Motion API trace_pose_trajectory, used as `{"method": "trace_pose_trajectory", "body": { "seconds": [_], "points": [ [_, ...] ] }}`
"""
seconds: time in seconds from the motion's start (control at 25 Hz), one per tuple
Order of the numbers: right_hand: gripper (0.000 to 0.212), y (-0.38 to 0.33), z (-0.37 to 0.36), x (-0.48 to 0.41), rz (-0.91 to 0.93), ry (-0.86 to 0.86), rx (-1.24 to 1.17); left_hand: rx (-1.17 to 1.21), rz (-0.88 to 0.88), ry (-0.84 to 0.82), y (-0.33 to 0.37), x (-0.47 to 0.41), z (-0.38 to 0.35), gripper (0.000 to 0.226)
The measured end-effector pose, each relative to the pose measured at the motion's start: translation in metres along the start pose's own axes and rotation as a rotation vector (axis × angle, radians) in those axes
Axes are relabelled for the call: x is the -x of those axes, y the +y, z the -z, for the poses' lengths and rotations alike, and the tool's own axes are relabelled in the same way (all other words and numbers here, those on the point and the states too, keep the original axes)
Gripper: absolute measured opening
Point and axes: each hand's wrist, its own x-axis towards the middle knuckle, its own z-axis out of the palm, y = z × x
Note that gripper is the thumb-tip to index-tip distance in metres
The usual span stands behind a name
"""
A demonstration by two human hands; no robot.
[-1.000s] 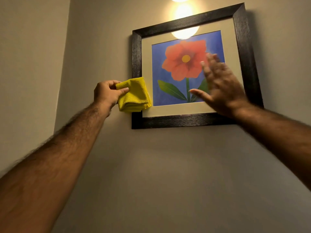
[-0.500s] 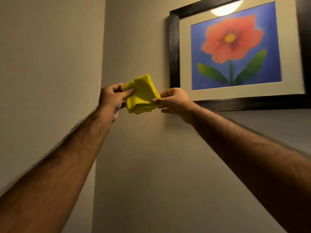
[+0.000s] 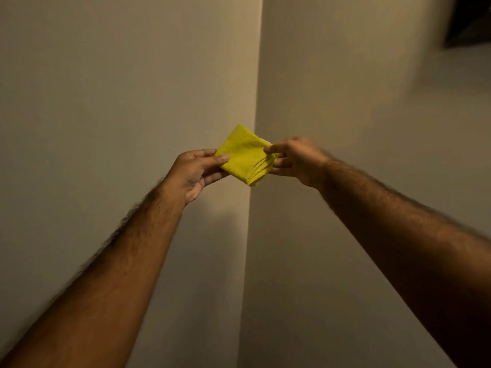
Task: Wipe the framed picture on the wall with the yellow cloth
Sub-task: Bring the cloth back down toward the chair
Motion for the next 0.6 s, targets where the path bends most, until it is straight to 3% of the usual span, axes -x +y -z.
{"method": "trace_pose_trajectory", "body": {
  "seconds": [0.16,0.36,0.48,0.6],
  "points": [
    [0.007,0.102,-0.07,-0.019,-0.142,-0.137,-0.005,-0.018,0.104,0.177,-0.083,0.033,0.089,0.014],
    [0.017,0.276,-0.174,-0.013,-0.429,-0.269,-0.058,-0.066,0.334,0.377,-0.198,0.102,0.209,0.024],
    [0.011,0.362,-0.226,0.003,-0.58,-0.338,-0.051,-0.077,0.464,0.484,-0.261,0.147,0.267,0.035],
    [0.011,0.432,-0.271,0.019,-0.704,-0.397,-0.024,-0.088,0.54,0.581,-0.313,0.189,0.312,0.025]
  ]
}}
